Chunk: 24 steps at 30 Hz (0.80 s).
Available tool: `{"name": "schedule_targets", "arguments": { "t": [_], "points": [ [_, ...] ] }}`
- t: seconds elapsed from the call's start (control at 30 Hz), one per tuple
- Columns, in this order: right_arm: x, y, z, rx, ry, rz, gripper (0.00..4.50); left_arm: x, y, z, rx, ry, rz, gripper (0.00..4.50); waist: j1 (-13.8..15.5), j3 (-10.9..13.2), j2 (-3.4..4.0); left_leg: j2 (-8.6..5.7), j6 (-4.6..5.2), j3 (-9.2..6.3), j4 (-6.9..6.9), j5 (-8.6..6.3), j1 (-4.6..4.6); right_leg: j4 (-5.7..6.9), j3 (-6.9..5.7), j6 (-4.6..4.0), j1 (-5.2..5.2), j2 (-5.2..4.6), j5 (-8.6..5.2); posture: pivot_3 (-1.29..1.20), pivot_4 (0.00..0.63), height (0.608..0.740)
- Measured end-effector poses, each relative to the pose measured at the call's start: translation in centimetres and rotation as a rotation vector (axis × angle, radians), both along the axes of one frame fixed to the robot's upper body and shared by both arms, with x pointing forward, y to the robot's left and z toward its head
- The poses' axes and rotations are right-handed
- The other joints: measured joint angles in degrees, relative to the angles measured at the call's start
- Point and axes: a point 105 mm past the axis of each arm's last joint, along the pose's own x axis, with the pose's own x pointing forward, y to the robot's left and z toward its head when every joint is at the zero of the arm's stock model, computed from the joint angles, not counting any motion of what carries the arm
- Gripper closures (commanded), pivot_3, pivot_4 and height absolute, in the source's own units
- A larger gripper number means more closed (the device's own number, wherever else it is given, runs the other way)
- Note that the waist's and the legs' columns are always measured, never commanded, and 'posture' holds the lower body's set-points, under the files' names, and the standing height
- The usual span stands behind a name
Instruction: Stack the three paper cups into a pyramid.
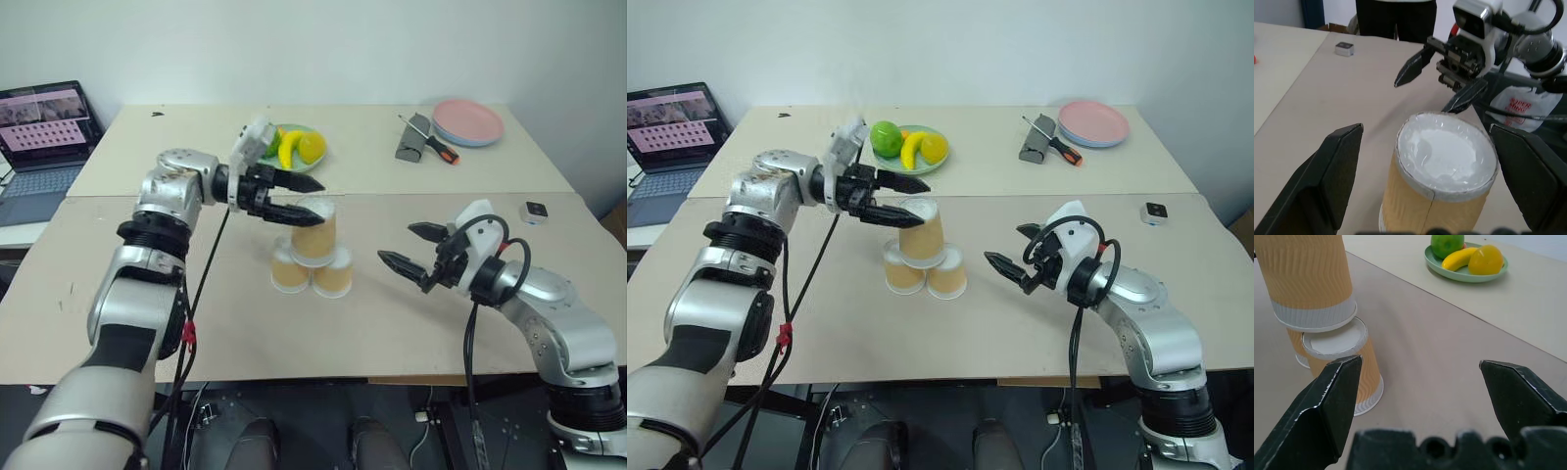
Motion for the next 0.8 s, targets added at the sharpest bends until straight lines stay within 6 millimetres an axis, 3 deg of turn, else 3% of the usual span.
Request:
{"name": "schedule_targets", "arguments": {
  "t": [0.17,0.27,0.37,0.43,0.53,0.6,0.67,0.8],
  "points": [
    [0.1,0.0,-0.1,0.001,0.011,0.013,0.00,-1.8,0.9,5.1,-0.138,-0.041,0.009,0.07,0.07,0.00,0.01,0.02,0.00,-0.02,0.03,0.00,0.03,0.02,0.00,0.01,0.02,0.00,0.00,0.00,0.150,0.740],
    [0.3,0.1,0.1,0.002,0.011,0.025,0.00,-1.9,1.5,7.4,-0.244,-0.073,0.093,0.07,0.05,0.00,0.01,0.02,0.00,-0.02,0.09,0.00,0.04,0.05,0.00,0.01,0.04,0.00,0.00,0.00,0.150,0.740],
    [0.4,0.1,0.4,-0.002,0.003,0.034,0.00,-0.8,3.4,10.1,-0.422,-0.153,0.310,0.07,0.06,-0.01,0.02,0.04,0.00,-0.03,0.08,0.00,0.09,0.06,0.01,0.01,0.05,0.00,0.00,0.00,0.150,0.740],
    [0.5,0.0,0.5,-0.005,0.005,0.034,0.00,1.1,5.8,10.7,-0.537,-0.235,0.592,0.07,0.16,-0.02,0.03,0.04,0.00,-0.02,0.08,0.00,0.13,0.05,0.02,0.00,0.08,-0.04,0.00,0.00,0.150,0.740],
    [0.9,-0.3,0.4,-0.007,0.011,0.014,0.00,3.7,10.2,7.2,-0.549,-0.294,1.027,0.07,0.16,-0.03,0.03,0.01,0.00,0.10,0.04,0.00,0.27,0.09,0.17,-0.01,0.10,-0.08,0.01,0.00,0.150,0.740],
    [1.8,-1.3,0.1,-0.013,0.020,-0.053,0.00,4.6,13.6,1.5,-0.517,-0.214,1.333,0.07,0.24,-0.02,0.01,0.00,0.00,0.10,0.06,0.00,0.21,0.12,0.18,-0.02,0.05,-0.09,0.02,0.00,0.150,0.740],
    [2.7,-2.5,-0.2,-0.026,0.024,-0.132,0.00,4.1,16.1,-2.8,-0.487,-0.135,1.547,0.07,0.42,-0.02,-0.04,0.00,-0.01,0.05,0.08,0.00,0.03,0.11,0.15,-0.03,-0.09,-0.10,0.03,0.00,0.150,0.740],
    [5.2,-6.3,-0.8,-0.025,0.023,-0.395,0.00,0.6,20.9,-7.4,-0.402,-0.136,1.855,0.07,0.61,-0.04,-0.09,-0.04,-0.01,0.11,0.05,0.00,-0.01,0.10,0.16,-0.04,-0.15,-0.16,0.03,0.00,0.150,0.740]
  ]
}}
